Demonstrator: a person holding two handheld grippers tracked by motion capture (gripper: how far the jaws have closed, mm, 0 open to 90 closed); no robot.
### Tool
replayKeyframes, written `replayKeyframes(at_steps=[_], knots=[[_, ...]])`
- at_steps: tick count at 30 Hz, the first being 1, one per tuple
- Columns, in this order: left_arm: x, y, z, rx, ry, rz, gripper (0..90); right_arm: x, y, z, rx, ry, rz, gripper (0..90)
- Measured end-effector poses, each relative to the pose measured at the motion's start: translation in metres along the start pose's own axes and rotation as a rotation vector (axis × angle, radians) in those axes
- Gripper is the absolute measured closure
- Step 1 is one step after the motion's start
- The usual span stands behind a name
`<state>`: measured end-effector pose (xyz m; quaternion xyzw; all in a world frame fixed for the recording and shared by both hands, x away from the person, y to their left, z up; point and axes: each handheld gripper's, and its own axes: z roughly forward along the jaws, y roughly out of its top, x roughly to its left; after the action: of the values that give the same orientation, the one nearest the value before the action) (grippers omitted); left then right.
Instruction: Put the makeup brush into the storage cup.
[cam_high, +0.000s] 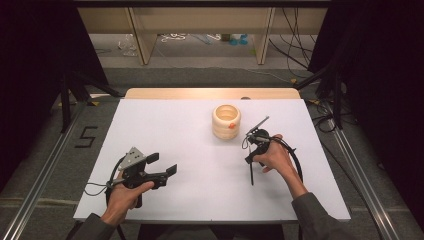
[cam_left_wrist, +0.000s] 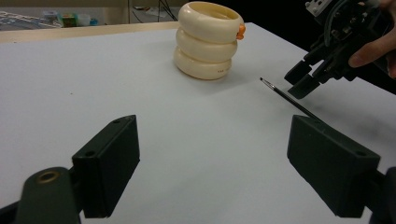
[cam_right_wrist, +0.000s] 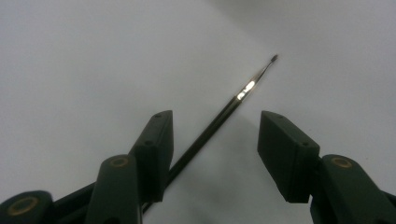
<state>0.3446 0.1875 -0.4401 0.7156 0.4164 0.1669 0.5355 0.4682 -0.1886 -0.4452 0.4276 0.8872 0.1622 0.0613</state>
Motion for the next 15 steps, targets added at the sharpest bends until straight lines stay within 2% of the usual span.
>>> replayKeyframes(at_steps=[3, 4, 6, 7, 15], knots=[[-0.0001, 0.0000, 0.0000, 0.000, 0.000, 0.000, 16.5, 0.0004, 0.0001, 0.0004, 0.010, 0.009, 0.005, 48.3], [0.0000, 0.0000, 0.0001, 0.000, 0.000, 0.000, 16.5, -0.0003, 0.0000, 0.0018, 0.000, 0.002, -0.010, 48.7], [-0.0001, 0.0000, 0.0001, -0.001, 0.000, 0.000, 16.5, 0.0004, 0.0011, 0.0016, 0.026, 0.006, -0.005, 49.9], [0.0000, 0.0000, 0.0001, 0.000, 0.000, 0.000, 16.5, -0.0002, 0.0012, 0.0018, 0.027, 0.006, -0.019, 50.7], [0.0000, -0.0001, 0.0000, 0.000, 0.001, -0.002, 16.6, 0.0025, 0.0026, 0.0042, 0.031, 0.005, -0.016, 53.2]])
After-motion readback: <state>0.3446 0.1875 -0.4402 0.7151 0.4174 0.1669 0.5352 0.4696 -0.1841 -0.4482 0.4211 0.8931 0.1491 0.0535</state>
